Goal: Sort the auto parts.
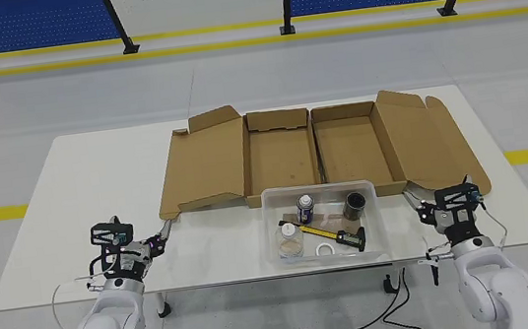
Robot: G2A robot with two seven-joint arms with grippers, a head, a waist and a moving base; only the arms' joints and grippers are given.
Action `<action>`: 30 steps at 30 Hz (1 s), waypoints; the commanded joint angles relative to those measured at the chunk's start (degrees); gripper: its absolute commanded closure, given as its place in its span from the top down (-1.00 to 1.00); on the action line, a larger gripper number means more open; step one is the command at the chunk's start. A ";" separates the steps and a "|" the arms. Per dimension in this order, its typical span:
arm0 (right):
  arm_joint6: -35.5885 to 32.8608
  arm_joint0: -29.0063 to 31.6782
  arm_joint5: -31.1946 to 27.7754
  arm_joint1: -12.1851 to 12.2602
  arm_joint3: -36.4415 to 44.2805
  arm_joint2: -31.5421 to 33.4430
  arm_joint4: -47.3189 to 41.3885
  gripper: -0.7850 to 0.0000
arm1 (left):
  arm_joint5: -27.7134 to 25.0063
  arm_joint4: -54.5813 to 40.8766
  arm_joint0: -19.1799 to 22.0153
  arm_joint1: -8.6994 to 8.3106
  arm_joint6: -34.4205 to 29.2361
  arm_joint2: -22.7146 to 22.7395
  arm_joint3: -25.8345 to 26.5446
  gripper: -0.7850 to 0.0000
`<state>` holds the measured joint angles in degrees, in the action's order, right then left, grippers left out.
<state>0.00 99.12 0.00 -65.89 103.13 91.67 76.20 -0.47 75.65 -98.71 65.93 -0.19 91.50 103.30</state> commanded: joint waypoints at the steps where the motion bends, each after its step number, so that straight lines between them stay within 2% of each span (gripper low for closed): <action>1: 0.00 0.00 0.00 0.00 0.00 0.00 0.00 1.00 | -1.22 0.71 1.01 -0.04 -0.53 -0.16 0.14 1.00; 5: 0.00 0.00 0.00 0.00 0.00 0.00 0.00 1.00 | -4.05 1.05 3.46 -0.09 -1.72 -0.64 0.87 1.00; 13: 0.00 0.00 0.00 0.00 0.00 0.00 0.00 1.00 | -11.87 -4.65 9.29 -0.05 -6.70 -2.55 5.25 1.00; 19: 0.00 0.00 0.00 0.00 0.00 0.00 0.00 1.00 | -15.76 -6.15 11.76 0.24 -9.43 -7.53 6.99 1.00; 30: 0.00 0.00 0.00 0.00 0.00 0.00 0.00 1.00 | -21.68 -6.91 12.79 0.68 -13.40 -16.00 6.80 1.00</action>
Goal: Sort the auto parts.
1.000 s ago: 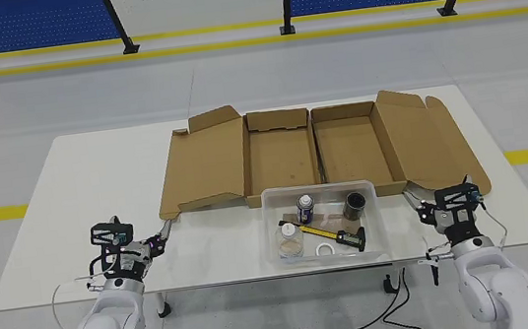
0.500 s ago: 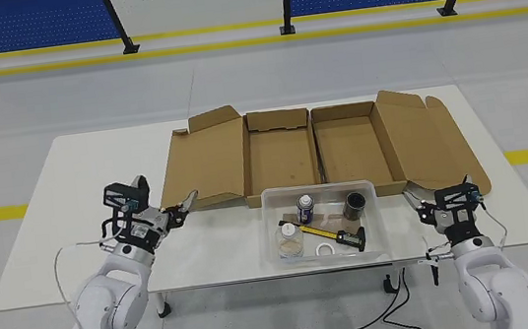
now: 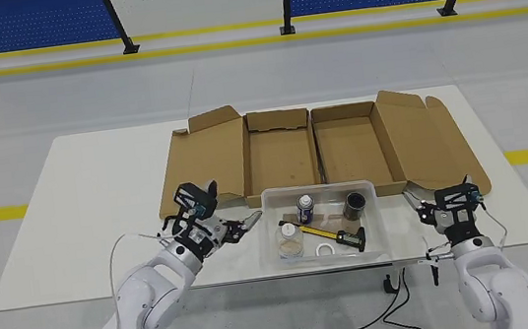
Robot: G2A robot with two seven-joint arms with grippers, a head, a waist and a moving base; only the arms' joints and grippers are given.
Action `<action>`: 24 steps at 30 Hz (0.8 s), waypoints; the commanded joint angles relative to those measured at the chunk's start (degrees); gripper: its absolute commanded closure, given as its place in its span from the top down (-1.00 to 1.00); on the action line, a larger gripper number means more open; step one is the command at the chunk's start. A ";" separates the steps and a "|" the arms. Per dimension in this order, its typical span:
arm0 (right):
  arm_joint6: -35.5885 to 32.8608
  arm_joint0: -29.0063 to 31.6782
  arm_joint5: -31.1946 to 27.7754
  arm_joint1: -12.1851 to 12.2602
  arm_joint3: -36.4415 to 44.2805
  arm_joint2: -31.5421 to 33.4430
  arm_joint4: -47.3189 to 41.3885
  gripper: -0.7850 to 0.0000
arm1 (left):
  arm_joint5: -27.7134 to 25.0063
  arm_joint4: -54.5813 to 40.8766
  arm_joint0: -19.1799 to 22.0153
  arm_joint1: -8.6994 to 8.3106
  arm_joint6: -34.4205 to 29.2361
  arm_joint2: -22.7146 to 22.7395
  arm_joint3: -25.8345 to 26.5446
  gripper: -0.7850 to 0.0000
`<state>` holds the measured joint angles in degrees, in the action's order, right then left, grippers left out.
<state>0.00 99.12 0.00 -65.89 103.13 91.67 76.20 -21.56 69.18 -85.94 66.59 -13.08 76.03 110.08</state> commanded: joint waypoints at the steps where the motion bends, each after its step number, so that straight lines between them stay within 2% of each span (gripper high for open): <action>1: 0.00 0.00 0.00 0.00 0.00 0.00 0.00 1.00 | -1.18 -0.24 0.05 0.00 -0.96 -1.00 0.04 1.00; 14: 0.00 0.00 0.00 0.00 0.00 0.00 0.00 1.00 | -3.89 0.81 1.74 0.52 -2.98 -8.24 -4.32 1.00; 24: 0.00 0.00 0.00 0.00 0.00 0.00 0.00 1.00 | -2.01 -0.74 5.01 1.50 -4.15 -13.52 -8.22 1.00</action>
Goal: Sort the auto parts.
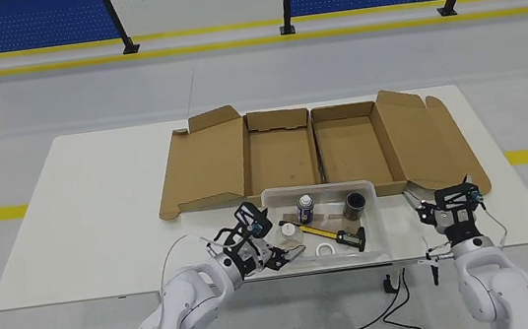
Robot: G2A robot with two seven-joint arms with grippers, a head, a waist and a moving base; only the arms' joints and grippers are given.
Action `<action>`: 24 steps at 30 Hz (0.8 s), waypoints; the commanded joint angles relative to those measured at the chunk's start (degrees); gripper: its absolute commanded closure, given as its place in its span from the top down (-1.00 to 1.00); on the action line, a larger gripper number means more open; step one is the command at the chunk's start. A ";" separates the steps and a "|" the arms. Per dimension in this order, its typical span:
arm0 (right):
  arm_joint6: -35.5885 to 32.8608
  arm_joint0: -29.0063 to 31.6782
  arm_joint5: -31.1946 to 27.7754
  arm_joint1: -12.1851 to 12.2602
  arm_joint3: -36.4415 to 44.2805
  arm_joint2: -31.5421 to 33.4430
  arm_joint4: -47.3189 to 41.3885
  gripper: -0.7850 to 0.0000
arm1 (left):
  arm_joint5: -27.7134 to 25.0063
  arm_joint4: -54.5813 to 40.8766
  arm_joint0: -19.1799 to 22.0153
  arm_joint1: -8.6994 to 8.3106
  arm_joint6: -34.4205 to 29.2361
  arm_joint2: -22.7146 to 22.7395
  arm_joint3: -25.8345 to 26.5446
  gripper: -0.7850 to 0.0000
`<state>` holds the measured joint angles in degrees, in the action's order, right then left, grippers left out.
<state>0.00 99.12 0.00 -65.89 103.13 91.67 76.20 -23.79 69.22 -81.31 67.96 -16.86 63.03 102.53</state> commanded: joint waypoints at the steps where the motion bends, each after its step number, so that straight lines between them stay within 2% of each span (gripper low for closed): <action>1: 0.00 0.00 0.00 0.00 0.00 0.00 0.00 1.00 | 0.33 -1.51 0.91 0.25 -0.80 -0.97 -1.29 1.00; 13: 0.00 0.00 0.00 0.00 0.00 0.00 0.00 1.00 | 2.14 -3.38 5.33 1.36 -1.22 -4.63 -6.28 0.98; 15: 0.00 0.00 0.00 0.00 0.00 0.00 0.00 1.00 | 2.17 -3.61 5.55 1.42 -1.49 -4.81 -6.56 0.59; 16: 0.00 0.00 0.00 0.00 0.00 0.00 0.00 1.00 | 2.16 -3.47 5.65 1.43 -1.68 -4.90 -6.70 0.53; 17: 0.00 0.00 0.00 0.00 0.00 0.00 0.00 1.00 | 2.18 -3.42 5.72 1.44 -1.63 -4.95 -6.74 0.19; 18: 0.00 0.00 0.00 0.00 0.00 0.00 0.00 1.00 | 2.22 -3.28 5.79 1.45 -1.58 -5.00 -6.82 0.00; 24: 0.00 0.00 0.00 0.00 0.00 0.00 0.00 1.00 | 3.24 -3.97 6.30 1.62 -0.53 -4.79 -7.07 -0.56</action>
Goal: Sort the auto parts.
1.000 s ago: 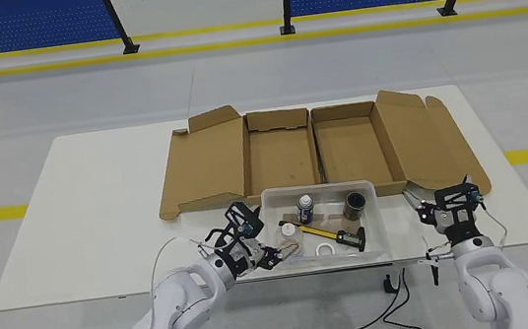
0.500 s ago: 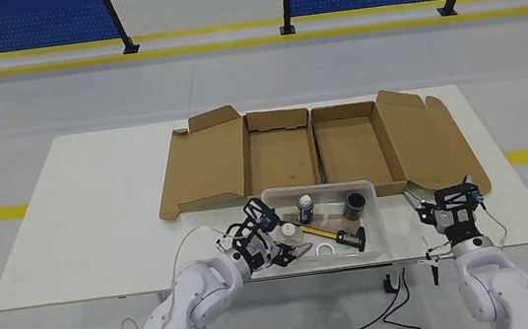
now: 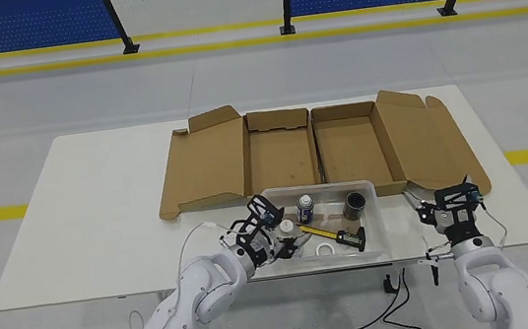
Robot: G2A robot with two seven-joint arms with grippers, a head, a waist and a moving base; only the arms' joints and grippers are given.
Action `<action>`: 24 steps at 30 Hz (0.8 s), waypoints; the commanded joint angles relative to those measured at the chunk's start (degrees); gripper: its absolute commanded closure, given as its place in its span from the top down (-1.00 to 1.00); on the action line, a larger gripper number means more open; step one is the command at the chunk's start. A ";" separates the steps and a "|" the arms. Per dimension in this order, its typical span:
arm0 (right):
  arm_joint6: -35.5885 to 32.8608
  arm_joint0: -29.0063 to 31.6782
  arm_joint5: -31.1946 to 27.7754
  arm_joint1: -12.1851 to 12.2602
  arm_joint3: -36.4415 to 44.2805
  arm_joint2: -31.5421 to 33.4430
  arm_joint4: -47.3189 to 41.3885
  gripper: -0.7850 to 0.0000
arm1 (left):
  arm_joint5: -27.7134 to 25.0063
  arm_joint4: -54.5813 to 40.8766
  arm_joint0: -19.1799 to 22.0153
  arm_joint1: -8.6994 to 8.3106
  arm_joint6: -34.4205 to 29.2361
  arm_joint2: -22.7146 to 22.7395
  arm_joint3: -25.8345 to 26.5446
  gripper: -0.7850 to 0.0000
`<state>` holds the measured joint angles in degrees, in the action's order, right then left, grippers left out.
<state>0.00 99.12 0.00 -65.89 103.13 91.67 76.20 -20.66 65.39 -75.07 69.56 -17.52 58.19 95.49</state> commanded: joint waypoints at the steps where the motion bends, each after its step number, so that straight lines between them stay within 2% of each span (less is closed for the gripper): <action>1: 0.00 0.00 0.00 0.00 0.00 0.00 0.00 1.00 | 0.26 0.05 0.13 0.02 0.18 0.12 -0.07 -0.74; 2: 0.00 0.00 0.00 0.00 0.00 0.00 0.00 1.00 | 0.40 0.07 0.11 0.03 0.37 0.17 -0.14 -0.78; 3: 0.00 0.00 0.00 0.00 0.00 0.00 0.00 1.00 | 0.51 -0.04 0.10 0.04 0.55 0.22 -0.18 -0.95; 4: 0.00 0.00 0.00 0.00 0.00 0.00 0.00 1.00 | 0.69 0.11 0.10 0.04 0.73 0.28 -0.21 -1.00; 16: 0.00 0.00 0.00 0.00 0.00 0.00 0.00 1.00 | 1.56 -0.65 2.54 0.32 2.19 1.44 0.03 -1.00; 24: 0.00 0.00 0.00 0.00 0.00 0.00 0.00 1.00 | 1.06 -0.24 2.03 0.27 2.68 1.74 1.44 -1.00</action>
<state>0.00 99.12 0.00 -65.89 103.13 91.67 76.20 -19.56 65.05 -72.88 69.85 -14.93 59.89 96.83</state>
